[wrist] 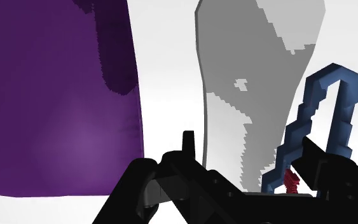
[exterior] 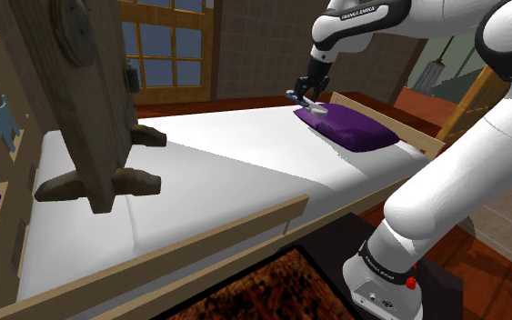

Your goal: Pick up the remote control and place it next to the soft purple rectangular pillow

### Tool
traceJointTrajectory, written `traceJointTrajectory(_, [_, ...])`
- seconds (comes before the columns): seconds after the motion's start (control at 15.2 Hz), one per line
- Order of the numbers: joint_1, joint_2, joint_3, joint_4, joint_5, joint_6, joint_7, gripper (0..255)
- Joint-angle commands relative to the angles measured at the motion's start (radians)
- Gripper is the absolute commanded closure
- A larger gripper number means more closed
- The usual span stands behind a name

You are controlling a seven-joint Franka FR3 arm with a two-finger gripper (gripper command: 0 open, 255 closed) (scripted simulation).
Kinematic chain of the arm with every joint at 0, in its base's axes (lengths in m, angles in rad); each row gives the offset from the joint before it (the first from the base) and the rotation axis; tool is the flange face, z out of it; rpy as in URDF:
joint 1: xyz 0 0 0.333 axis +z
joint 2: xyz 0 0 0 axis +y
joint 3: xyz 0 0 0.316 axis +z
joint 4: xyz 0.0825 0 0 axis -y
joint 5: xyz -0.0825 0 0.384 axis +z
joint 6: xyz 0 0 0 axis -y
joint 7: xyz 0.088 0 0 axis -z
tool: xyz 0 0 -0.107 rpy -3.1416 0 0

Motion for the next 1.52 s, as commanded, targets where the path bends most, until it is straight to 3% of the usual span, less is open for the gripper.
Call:
traceJointTrajectory(0.0, [-0.001,0.004,-0.002,-0.022,0.0,0.027,-0.003,255])
traceJointTrajectory(1.45, [-0.002,0.117,-0.01,-0.208,0.016,0.325,-0.014,255])
